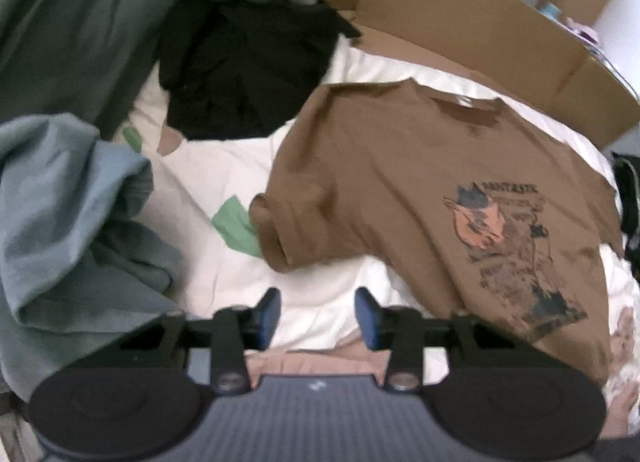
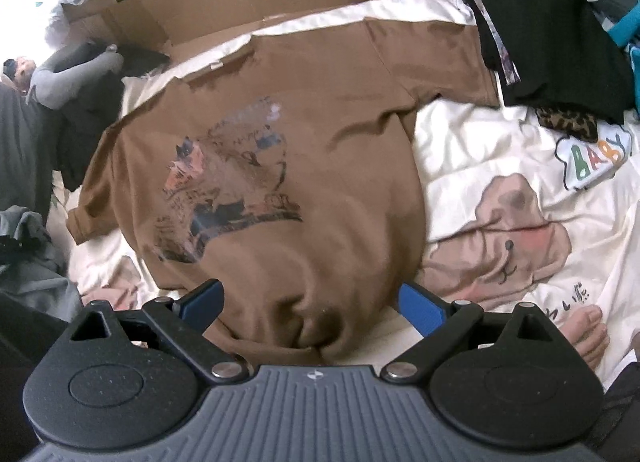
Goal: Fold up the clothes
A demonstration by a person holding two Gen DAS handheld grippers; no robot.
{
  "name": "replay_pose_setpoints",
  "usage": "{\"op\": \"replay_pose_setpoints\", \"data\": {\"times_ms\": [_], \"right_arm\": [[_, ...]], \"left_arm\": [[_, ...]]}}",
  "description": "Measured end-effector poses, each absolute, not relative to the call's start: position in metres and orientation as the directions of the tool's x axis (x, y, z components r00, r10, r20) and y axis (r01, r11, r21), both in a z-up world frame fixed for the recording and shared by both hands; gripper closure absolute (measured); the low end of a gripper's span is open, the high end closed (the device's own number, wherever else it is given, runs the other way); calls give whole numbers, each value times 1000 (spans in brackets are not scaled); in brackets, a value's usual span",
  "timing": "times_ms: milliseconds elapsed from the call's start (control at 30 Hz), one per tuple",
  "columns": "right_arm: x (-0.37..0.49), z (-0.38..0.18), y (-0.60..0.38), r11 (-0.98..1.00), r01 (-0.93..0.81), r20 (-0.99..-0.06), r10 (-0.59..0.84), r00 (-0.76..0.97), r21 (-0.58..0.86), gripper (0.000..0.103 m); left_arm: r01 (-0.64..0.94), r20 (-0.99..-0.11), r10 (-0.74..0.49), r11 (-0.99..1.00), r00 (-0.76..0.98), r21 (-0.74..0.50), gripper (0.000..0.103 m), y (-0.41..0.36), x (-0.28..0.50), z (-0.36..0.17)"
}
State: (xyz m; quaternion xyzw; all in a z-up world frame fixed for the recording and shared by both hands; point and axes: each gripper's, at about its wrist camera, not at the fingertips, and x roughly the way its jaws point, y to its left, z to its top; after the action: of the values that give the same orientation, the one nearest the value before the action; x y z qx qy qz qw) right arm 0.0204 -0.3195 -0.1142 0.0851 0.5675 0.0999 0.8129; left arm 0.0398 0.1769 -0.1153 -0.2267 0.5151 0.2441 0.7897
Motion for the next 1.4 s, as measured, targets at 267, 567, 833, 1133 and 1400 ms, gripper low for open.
{"op": "replay_pose_setpoints", "data": {"times_ms": [267, 567, 833, 1133, 1400], "right_arm": [[12, -126, -318, 966, -65, -905, 258, 339, 251, 6], [7, -150, -315, 965, -31, -916, 256, 310, 259, 6], [11, -171, -321, 969, -15, -926, 241, 290, 247, 6], [16, -190, -328, 964, 53, -934, 237, 266, 259, 6], [18, -203, -323, 961, 50, -940, 253, 231, 271, 6]], "left_arm": [[-710, -925, 189, 695, 331, -112, 44, 213, 53, -145], [-785, -931, 159, 594, 328, -175, 27, 242, 67, -182], [-774, -944, 27, 580, 330, -254, 66, 248, 73, -210], [-726, -932, 65, 647, 358, -234, 99, 253, 72, -178], [-712, -903, 126, 663, 410, -231, 100, 272, 64, -134]]}}
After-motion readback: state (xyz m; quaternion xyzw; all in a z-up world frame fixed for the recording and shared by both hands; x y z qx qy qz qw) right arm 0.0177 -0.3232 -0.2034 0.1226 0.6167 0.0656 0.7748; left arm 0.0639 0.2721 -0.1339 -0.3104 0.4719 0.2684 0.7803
